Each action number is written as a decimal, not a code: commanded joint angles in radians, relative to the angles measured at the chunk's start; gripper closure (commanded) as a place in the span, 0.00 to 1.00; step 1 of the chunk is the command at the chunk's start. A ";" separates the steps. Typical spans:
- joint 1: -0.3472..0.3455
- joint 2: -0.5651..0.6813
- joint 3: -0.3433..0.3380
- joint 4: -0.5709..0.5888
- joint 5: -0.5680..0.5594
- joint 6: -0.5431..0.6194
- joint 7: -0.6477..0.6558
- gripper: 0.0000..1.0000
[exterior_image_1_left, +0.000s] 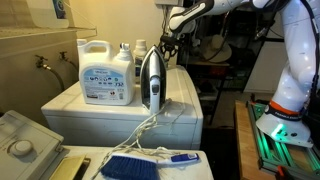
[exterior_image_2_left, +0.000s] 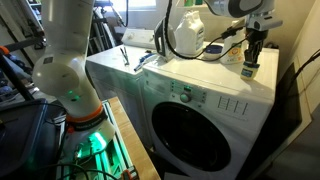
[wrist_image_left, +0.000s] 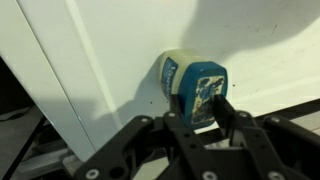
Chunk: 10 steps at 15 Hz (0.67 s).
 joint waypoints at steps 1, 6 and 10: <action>-0.022 0.002 0.015 0.024 0.015 -0.044 -0.020 0.91; -0.019 -0.035 0.035 0.012 0.027 -0.059 -0.066 1.00; -0.017 -0.015 0.031 0.040 0.021 -0.053 -0.052 0.67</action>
